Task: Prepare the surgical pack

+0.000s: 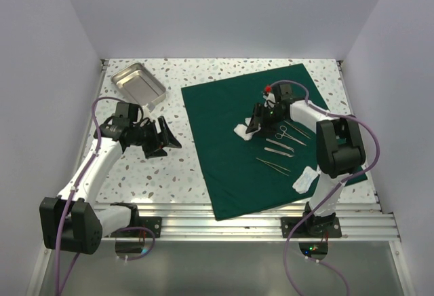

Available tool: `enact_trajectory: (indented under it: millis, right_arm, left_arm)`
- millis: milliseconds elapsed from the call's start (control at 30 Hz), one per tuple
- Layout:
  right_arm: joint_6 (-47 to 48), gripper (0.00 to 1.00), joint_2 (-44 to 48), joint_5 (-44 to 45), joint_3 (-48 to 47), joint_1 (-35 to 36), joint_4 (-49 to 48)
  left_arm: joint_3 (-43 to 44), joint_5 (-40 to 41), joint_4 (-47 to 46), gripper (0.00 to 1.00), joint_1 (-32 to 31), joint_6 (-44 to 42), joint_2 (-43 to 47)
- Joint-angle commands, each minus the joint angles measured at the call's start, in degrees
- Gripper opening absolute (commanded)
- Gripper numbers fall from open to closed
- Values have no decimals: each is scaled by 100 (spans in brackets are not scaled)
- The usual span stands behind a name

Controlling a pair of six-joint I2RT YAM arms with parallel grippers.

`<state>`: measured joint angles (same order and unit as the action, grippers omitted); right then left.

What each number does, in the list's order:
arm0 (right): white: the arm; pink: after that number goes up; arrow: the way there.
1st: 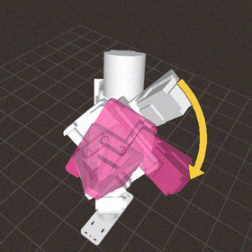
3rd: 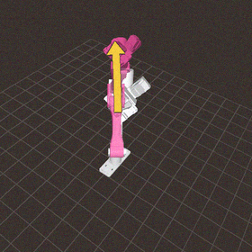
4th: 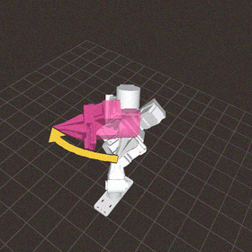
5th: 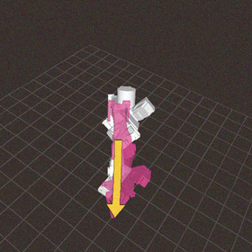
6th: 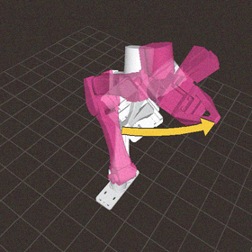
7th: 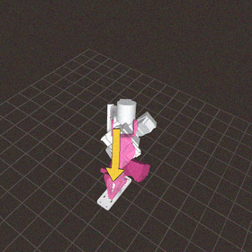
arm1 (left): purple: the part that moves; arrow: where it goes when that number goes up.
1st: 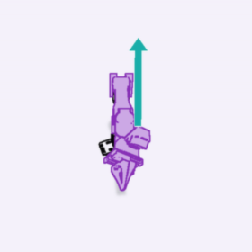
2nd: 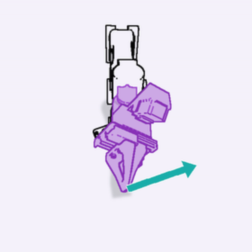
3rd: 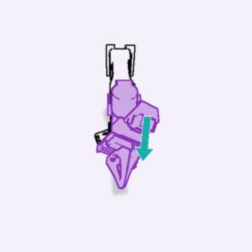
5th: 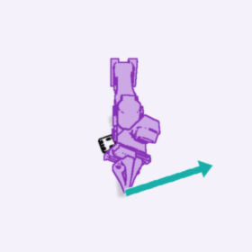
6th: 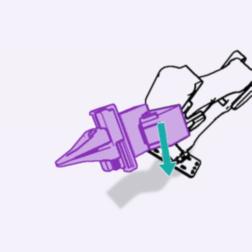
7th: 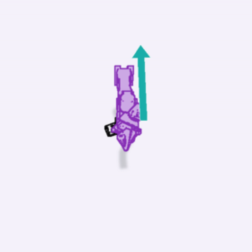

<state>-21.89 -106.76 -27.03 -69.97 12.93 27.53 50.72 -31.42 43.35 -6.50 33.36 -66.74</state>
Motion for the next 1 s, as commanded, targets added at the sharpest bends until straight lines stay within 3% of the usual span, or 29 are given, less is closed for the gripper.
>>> enact_trajectory:
  millis: [0,967]
  right_arm:
    - [-201,59,-37,-241,54,-45,-511]
    - [-527,50,-293,-181,493,-27,-1232]
  left_arm:
    - [61,-136,-73,74,0,-41,117]
    - [158,-101,33,74,0,-67,126]
